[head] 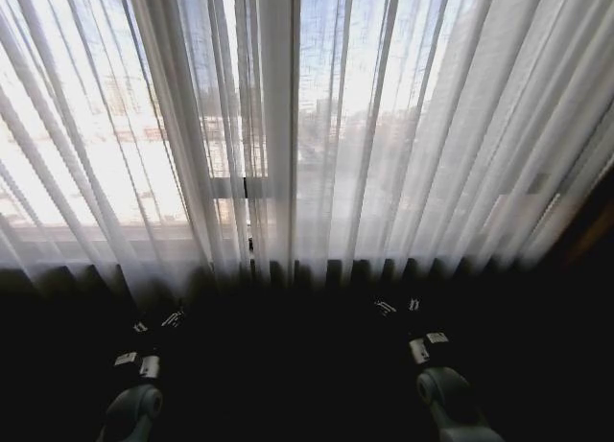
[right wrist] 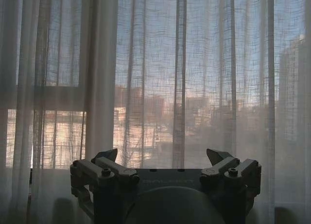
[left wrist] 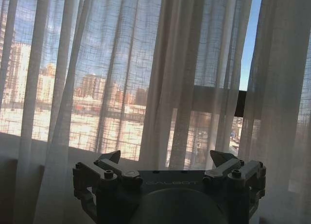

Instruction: Open the curtains by pulling them apart, changing their state from closed to fully open.

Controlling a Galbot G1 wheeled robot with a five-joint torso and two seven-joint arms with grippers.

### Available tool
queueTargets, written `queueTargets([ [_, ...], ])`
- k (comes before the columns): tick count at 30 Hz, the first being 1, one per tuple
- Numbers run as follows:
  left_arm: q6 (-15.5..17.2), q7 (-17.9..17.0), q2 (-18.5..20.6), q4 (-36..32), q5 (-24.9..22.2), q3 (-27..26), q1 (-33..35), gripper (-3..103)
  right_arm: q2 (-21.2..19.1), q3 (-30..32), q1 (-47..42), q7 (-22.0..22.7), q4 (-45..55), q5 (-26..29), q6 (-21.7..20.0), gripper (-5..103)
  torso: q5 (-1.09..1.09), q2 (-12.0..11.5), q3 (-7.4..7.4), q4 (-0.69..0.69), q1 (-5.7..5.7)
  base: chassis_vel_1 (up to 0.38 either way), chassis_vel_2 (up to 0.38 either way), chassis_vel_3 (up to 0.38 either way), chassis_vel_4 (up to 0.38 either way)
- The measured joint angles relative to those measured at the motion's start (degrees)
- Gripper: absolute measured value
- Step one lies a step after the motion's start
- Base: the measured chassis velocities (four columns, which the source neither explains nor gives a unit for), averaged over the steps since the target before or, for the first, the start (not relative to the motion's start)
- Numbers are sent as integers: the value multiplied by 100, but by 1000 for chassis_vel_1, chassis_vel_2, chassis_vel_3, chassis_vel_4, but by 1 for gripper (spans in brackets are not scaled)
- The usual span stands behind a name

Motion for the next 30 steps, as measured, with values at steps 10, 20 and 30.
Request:
queueTargets([
  [10,0,0,0,0,0,0,0,100,26,-13,-6,107,18,33,21,100,0,0,0,0,0,0,0,0,0],
  [20,0,0,0,0,0,0,0,100,-9,72,-43,24,-40,60,131,100,0,0,0,0,0,0,0,0,0],
  [30,0,0,0,0,0,0,0,100,10,-6,21,17,-67,57,128,100,-1,1,0,0,-1,-78,70,72,-59],
])
